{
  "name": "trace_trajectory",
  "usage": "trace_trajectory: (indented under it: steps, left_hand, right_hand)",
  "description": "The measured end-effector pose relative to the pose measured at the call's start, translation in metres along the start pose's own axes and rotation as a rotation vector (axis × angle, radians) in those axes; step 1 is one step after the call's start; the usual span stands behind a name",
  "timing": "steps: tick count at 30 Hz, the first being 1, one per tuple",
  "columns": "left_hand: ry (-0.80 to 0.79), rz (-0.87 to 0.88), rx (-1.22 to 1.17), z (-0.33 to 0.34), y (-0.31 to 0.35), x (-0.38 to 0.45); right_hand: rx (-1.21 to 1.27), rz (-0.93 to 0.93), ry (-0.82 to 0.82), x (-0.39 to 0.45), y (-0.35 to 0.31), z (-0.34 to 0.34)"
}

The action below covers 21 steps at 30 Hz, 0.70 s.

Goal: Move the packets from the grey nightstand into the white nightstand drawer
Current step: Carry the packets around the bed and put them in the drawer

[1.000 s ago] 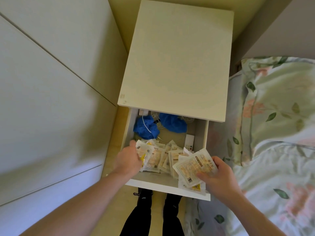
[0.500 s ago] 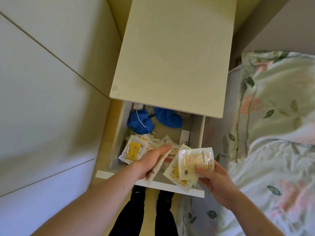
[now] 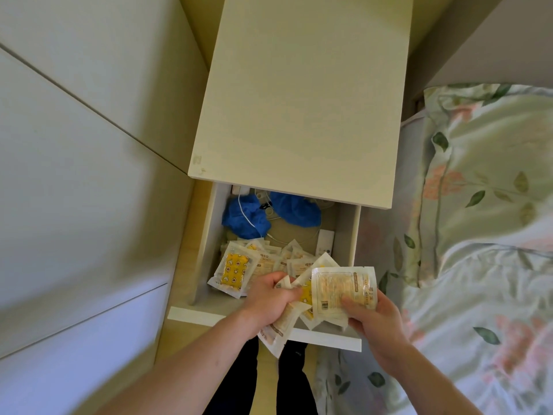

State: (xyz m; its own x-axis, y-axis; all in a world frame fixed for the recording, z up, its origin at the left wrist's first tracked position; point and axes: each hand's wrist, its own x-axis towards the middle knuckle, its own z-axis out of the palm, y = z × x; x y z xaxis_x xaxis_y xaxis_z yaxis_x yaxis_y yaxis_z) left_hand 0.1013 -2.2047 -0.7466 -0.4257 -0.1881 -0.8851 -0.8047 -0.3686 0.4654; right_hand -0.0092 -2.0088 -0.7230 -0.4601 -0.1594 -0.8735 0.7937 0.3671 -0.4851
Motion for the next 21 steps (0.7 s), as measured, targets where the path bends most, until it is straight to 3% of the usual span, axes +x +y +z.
trace_trajectory:
  steps: [9, 15, 18, 21]
  left_hand:
    - [0.295, -0.035, -0.151, 0.017, -0.011, 0.009]
    - [0.331, -0.100, -0.103, 0.029, -0.017, 0.025]
    - [0.341, -0.144, -0.024, 0.039, -0.018, 0.038]
    - [0.345, -0.150, 0.207, 0.043, -0.023, 0.050]
  right_hand:
    - [0.016, 0.043, 0.192, 0.003, 0.018, -0.017]
    - [0.053, 0.026, 0.147, -0.008, 0.005, -0.037]
    - [0.043, -0.009, 0.107, -0.016, -0.009, -0.043]
    - [0.031, -0.050, 0.053, -0.022, -0.024, -0.049]
